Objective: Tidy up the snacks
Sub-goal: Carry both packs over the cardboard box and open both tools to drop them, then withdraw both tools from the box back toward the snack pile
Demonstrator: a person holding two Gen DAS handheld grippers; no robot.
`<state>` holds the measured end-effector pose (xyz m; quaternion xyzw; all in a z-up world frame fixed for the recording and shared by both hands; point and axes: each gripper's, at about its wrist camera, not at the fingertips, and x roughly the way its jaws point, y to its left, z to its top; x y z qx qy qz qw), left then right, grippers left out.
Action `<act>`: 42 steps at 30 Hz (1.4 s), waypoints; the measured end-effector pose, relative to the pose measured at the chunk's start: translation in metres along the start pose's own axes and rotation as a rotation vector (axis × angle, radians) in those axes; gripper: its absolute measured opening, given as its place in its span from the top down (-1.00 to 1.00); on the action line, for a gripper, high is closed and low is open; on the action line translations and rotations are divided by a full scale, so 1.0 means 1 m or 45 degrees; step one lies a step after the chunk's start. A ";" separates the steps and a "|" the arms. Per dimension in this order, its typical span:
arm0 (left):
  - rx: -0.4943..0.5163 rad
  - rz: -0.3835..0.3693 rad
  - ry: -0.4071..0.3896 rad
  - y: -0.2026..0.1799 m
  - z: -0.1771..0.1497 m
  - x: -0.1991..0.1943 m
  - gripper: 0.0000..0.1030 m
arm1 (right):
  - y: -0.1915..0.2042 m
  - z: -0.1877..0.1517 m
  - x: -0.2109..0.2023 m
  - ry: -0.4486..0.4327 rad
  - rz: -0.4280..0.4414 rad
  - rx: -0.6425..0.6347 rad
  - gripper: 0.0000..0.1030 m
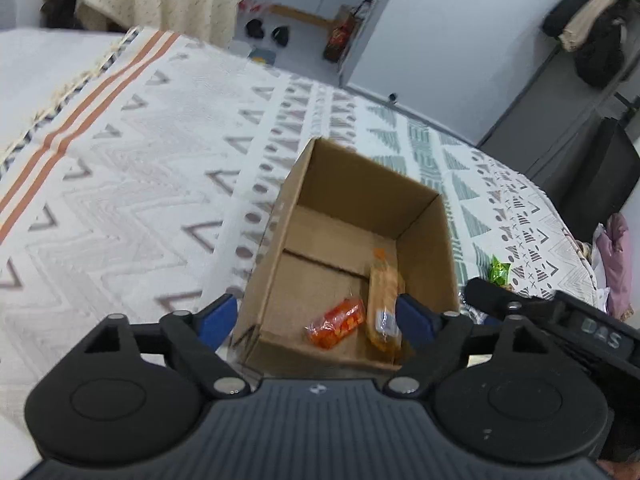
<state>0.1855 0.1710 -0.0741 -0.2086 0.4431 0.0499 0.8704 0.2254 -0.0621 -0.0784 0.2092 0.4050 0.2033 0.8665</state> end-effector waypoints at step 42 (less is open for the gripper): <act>0.128 0.037 -0.072 -0.123 -0.066 -0.076 -1.00 | -0.125 0.008 -0.143 -0.154 -0.015 0.083 -1.00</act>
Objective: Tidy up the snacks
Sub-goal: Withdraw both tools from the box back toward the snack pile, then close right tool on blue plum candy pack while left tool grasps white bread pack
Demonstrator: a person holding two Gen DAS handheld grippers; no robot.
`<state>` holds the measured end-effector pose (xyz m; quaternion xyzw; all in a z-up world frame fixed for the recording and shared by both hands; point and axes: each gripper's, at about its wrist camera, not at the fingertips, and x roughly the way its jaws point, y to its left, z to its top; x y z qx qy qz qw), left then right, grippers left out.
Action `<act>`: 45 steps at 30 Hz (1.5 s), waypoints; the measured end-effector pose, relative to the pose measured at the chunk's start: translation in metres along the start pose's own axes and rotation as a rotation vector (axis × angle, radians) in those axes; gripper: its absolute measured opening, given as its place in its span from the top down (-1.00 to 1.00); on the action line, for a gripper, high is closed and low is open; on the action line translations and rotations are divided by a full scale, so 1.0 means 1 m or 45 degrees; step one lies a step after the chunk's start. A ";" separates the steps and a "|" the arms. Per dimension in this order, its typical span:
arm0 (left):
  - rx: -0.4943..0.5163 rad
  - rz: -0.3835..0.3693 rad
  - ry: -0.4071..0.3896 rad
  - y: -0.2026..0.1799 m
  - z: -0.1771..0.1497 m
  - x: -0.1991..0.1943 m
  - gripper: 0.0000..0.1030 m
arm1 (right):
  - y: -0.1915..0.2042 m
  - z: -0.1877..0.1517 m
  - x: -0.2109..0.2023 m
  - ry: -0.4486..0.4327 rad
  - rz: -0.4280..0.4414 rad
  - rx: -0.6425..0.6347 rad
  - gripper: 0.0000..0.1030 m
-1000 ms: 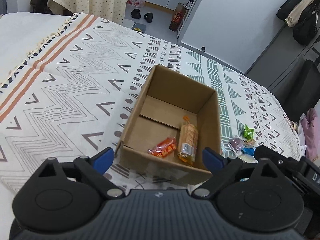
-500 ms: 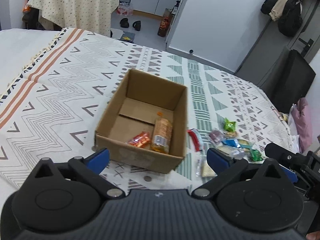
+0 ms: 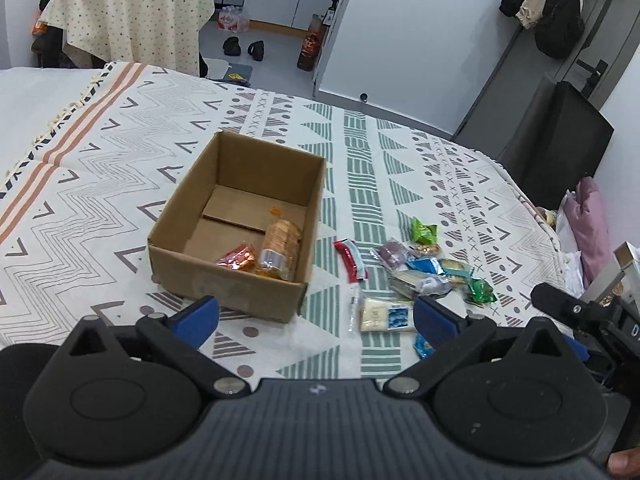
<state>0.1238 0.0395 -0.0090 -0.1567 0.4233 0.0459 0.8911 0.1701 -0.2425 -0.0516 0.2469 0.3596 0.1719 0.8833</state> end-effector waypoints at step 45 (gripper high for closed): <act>0.177 0.066 0.123 -0.091 -0.025 0.119 -0.93 | -0.117 -0.022 0.068 0.250 -0.023 0.486 -0.33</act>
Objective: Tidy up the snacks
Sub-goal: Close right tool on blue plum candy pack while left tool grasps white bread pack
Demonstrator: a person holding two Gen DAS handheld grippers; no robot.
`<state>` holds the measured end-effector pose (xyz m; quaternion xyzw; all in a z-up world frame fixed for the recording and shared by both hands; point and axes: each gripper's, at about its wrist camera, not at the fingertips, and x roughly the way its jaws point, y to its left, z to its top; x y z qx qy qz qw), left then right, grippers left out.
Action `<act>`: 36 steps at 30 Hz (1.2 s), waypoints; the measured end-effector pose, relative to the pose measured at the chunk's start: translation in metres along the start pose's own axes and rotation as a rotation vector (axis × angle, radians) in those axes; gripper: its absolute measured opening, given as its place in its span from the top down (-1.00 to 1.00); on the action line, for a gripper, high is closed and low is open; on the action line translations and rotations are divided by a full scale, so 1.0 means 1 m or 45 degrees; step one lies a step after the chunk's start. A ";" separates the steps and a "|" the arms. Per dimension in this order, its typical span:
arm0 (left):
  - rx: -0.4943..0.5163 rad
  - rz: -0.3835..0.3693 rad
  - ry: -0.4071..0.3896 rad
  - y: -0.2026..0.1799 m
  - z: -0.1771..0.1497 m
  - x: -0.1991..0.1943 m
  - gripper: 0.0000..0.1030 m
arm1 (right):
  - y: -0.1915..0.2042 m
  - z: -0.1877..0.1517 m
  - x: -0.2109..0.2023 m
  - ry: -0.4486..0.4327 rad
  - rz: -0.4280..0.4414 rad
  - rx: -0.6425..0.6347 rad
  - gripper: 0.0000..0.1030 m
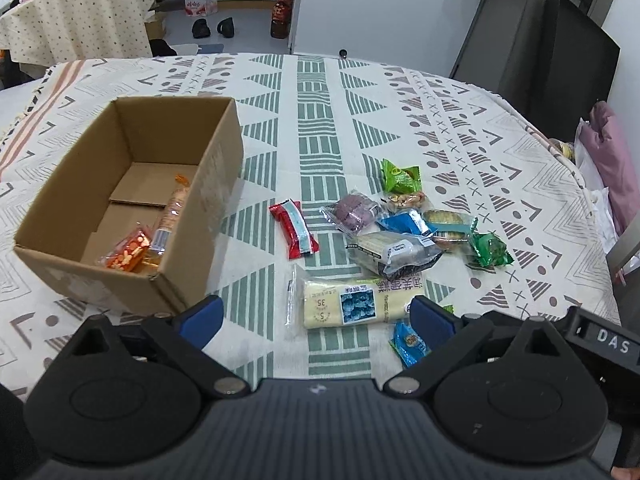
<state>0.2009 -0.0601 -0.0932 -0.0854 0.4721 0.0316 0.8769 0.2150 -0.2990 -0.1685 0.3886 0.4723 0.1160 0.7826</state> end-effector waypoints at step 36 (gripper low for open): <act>0.186 -0.192 0.111 -0.016 0.008 0.096 -0.33 | -0.013 0.012 0.048 0.029 -0.186 0.070 0.32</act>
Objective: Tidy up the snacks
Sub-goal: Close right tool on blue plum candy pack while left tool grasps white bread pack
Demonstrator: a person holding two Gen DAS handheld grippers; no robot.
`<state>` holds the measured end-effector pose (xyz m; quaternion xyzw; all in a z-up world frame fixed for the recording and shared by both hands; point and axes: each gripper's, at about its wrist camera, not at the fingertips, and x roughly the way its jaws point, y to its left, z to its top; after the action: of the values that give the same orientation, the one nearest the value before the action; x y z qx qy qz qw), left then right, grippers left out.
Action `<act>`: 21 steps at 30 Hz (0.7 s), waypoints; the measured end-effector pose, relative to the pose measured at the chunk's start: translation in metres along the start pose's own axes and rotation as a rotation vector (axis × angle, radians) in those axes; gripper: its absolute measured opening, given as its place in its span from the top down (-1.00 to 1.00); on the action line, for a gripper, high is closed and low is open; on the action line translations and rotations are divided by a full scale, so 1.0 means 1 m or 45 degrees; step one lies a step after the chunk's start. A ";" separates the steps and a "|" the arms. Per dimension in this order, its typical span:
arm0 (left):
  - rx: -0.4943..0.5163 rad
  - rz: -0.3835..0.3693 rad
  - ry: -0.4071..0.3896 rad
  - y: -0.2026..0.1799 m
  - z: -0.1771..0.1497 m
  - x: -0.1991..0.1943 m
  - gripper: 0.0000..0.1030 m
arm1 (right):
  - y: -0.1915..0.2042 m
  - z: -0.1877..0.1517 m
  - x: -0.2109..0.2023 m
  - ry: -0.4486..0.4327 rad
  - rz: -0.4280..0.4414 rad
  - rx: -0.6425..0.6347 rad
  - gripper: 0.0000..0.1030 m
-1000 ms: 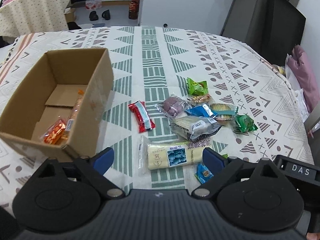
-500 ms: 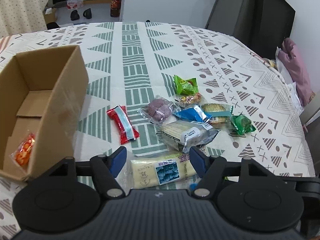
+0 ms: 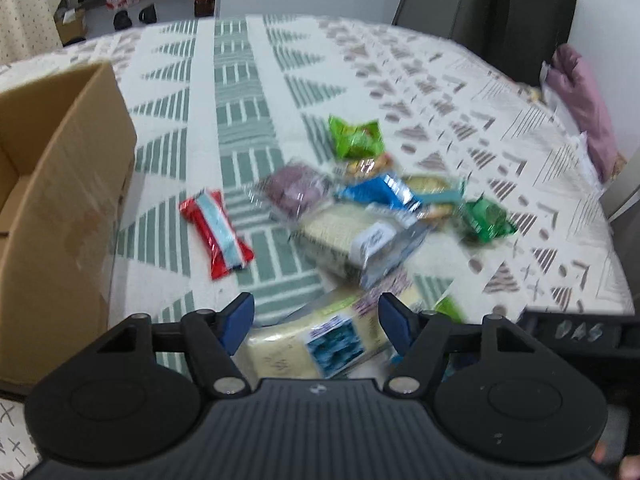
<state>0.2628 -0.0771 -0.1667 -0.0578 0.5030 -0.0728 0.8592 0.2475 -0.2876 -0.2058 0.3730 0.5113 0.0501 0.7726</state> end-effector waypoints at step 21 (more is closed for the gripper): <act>0.058 0.100 0.125 -0.024 -0.041 -0.001 0.16 | 0.017 -0.011 0.005 0.012 -0.060 -0.199 0.33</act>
<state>0.2255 -0.1015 -0.1817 -0.0147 0.5447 -0.0531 0.8368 0.2460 -0.2674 -0.2005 0.2992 0.5180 0.0736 0.7980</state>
